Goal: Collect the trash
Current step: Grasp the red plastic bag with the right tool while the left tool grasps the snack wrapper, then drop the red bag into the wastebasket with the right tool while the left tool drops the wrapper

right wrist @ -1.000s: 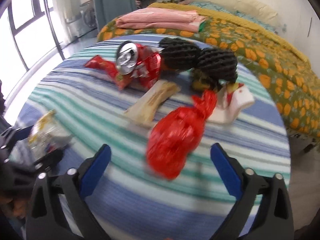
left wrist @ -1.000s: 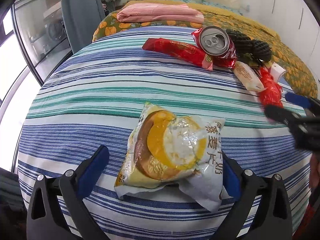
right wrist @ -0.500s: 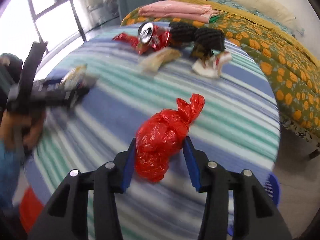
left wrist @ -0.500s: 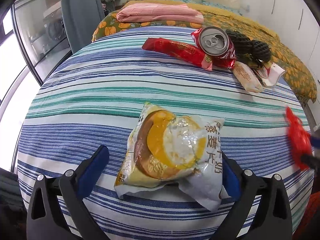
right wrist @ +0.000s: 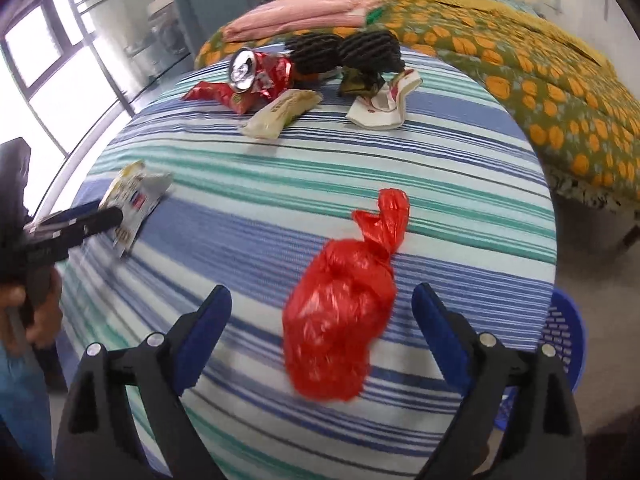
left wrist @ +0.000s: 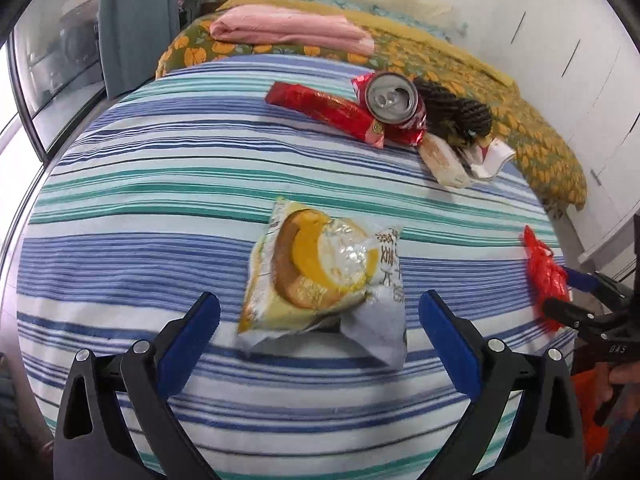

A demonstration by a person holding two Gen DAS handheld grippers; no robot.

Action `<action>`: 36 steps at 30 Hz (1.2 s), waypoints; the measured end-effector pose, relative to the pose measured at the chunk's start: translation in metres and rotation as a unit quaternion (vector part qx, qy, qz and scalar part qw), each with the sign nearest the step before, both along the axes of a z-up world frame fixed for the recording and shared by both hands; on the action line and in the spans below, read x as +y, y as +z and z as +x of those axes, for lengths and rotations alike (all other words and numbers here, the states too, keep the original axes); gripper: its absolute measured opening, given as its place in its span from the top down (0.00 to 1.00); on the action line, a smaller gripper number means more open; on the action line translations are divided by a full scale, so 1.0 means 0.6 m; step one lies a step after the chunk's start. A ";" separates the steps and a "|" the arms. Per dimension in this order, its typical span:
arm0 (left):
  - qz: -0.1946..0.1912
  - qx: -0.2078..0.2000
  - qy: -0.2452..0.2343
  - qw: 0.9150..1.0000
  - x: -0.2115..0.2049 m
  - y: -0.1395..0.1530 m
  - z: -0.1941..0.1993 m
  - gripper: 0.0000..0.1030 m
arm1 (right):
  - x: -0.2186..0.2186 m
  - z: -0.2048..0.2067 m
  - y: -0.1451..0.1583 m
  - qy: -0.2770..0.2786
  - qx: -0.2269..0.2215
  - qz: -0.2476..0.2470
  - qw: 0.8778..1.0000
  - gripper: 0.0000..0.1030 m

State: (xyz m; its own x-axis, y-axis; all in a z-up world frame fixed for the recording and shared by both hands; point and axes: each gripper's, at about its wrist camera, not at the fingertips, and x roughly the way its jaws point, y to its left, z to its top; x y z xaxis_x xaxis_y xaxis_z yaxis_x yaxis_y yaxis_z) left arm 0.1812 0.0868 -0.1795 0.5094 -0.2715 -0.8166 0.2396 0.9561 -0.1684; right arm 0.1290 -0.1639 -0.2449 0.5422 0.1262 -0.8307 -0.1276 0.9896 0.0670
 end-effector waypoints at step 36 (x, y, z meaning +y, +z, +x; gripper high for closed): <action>-0.048 -0.011 -0.263 0.964 -0.615 0.061 -0.127 0.48 | -0.550 -0.128 -0.002 -0.206 -0.035 0.027 0.978 0.60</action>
State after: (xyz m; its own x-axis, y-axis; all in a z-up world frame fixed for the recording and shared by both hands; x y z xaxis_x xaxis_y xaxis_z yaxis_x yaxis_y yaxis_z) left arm 0.1051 -0.2821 -0.1427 0.2982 -0.5712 -0.7647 0.6909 0.6819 -0.2399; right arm 0.0519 -0.4939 -0.2460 0.6112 -0.0721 -0.7882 0.2745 0.9533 0.1257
